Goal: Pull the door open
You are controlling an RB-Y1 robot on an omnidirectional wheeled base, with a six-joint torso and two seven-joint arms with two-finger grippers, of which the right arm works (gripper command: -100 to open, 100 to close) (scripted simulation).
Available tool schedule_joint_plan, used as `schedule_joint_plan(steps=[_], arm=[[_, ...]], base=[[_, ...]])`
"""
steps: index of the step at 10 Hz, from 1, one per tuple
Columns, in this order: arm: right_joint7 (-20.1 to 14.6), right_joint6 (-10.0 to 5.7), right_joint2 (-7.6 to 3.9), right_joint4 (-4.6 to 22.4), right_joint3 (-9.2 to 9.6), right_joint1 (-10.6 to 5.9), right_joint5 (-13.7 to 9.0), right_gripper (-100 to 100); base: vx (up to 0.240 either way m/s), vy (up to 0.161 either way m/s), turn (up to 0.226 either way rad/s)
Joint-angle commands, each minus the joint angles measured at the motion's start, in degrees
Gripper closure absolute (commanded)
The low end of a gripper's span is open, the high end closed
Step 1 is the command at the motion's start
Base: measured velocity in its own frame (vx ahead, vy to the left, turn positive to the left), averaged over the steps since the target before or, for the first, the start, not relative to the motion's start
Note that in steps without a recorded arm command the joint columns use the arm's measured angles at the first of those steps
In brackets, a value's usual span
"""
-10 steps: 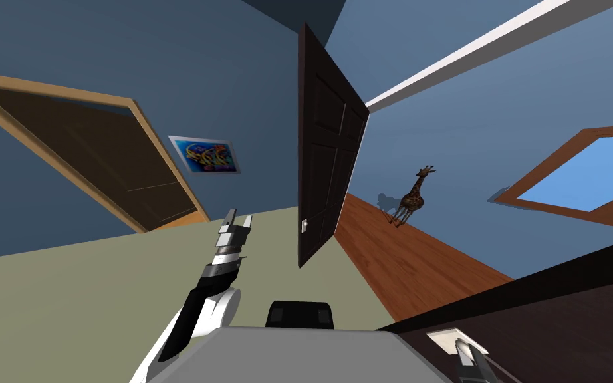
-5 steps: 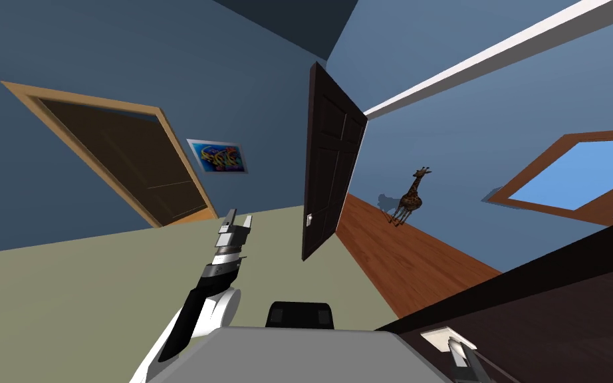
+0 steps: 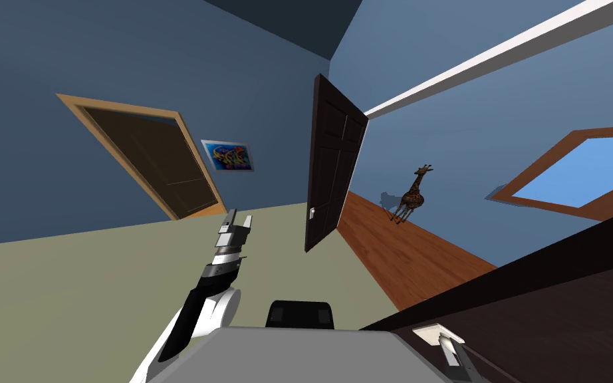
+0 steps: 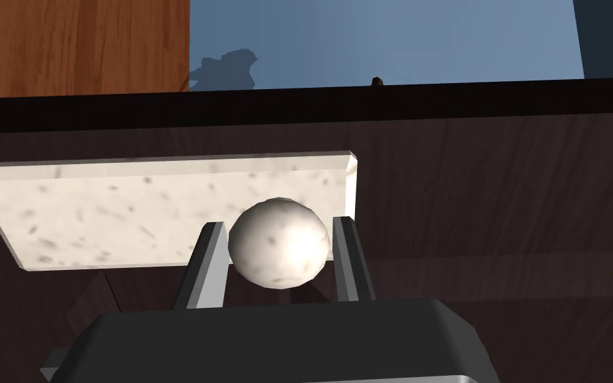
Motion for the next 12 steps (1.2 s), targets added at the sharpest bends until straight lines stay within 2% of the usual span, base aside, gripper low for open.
schedule_joint_plan(steps=[1, 2, 3, 4, 12], arm=[[-0.6, -1.77, -0.28, 1.3, 0.89, -0.10, 0.8, 100], [-0.7, -2.22, -0.29, 1.2, 1.28, 0.13, 1.1, 100], [-0.4, -1.33, -0.10, 0.7, 1.09, 0.22, 0.9, 100], [-0.5, -2.43, 0.04, 0.7, 1.99, 0.68, 1.8, 100], [-0.9, -8.00, -0.10, -0.5, 6.17, 3.15, 5.8, 100]], base=[[-0.181, 0.052, 0.019], [-0.172, 0.044, 0.011], [-0.082, 0.023, -0.002], [-0.128, 0.016, 0.024], [-0.192, 0.000, 0.030]])
